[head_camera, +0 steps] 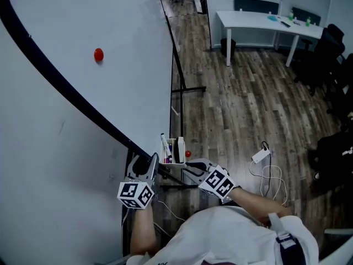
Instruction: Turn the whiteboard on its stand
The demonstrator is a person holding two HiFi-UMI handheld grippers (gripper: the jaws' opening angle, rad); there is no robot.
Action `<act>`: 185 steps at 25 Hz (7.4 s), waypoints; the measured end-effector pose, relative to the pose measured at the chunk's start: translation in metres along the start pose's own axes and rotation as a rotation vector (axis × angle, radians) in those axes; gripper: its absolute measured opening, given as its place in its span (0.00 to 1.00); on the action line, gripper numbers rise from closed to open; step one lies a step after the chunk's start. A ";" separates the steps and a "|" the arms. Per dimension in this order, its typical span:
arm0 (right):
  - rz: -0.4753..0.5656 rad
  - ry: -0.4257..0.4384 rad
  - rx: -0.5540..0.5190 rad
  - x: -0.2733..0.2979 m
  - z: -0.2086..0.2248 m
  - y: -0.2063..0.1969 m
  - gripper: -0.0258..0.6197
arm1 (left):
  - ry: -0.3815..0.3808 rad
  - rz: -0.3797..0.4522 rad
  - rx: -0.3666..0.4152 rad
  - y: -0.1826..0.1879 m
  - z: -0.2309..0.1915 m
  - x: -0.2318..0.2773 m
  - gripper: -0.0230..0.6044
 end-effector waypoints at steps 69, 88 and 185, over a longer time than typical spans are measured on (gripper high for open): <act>-0.008 -0.065 0.034 -0.021 0.021 0.000 0.20 | -0.008 0.008 -0.008 0.016 -0.011 0.018 0.33; -0.006 -0.062 0.042 -0.024 0.024 0.038 0.20 | -0.023 -0.012 -0.006 0.048 0.004 0.002 0.33; -0.025 -0.090 0.022 -0.023 0.000 -0.021 0.20 | -0.037 0.068 -0.044 0.004 -0.005 -0.007 0.34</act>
Point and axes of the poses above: the fingertips, and each gripper's own axes: x forward along the fingers, z to its right, y out of its top, the point moved 1 cm from there along -x, backward along the fingers, and after that the axes turned 3 degrees about y, right-handed, at the moved point
